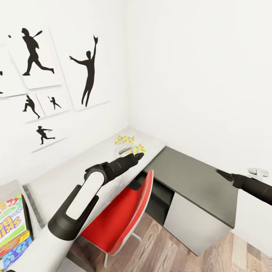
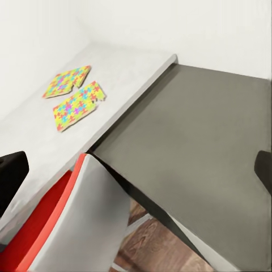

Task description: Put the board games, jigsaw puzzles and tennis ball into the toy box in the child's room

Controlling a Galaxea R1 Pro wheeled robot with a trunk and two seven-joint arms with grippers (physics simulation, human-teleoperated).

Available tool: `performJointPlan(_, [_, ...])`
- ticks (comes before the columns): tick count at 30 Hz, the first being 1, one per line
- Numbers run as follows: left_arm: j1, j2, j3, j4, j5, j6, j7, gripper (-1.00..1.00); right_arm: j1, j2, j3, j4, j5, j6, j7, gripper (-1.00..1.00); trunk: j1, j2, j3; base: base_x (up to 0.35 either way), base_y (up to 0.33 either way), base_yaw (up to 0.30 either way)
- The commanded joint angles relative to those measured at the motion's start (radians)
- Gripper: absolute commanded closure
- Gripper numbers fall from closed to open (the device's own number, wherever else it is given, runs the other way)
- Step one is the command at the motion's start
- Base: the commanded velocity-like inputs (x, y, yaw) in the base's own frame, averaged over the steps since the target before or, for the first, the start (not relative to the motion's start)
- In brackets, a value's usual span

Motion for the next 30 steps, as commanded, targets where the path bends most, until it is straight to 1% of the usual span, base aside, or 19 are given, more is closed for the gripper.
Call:
performJointPlan(1, [-0.001, 0.001, 0.002, -0.001, 0.008, 0.001, 0.01, -1.0, -0.001, 0.002, 0.0, 0.0, -0.006, 0.008, 0.0, -1.0, 0.001, -0.002, -0.002, 0.014, -0.01, -0.275])
performJointPlan(8, [-0.001, 0.003, 0.009, -0.001, 0.008, 0.001, 0.014, -1.0, -0.001, 0.015, 0.0, 0.0, -0.006, 0.007, -0.002, -1.0, 0.001, -0.002, 0.002, 0.008, -0.006, -0.276])
performJointPlan(20, [-0.001, 0.01, 0.012, -0.001, 0.008, 0.001, 0.017, -1.0, -0.001, 0.019, 0.001, 0.0, -0.006, 0.006, -0.001, -1.0, 0.001, -0.002, 0.007, 0.001, -0.001, -0.269])
performJointPlan(24, [0.0, 0.013, 0.012, -0.001, 0.008, 0.001, 0.017, -1.0, 0.0, 0.019, 0.001, 0.0, -0.006, 0.005, 0.0, -1.0, 0.001, -0.002, 0.007, 0.061, 0.0, -0.141])
performJointPlan(30, [0.0, 0.015, 0.012, -0.001, 0.008, 0.002, 0.019, -1.0, 0.0, 0.019, 0.0, 0.0, -0.006, 0.004, 0.0, -1.0, 0.001, -0.002, 0.008, 0.227, -0.028, -0.048])
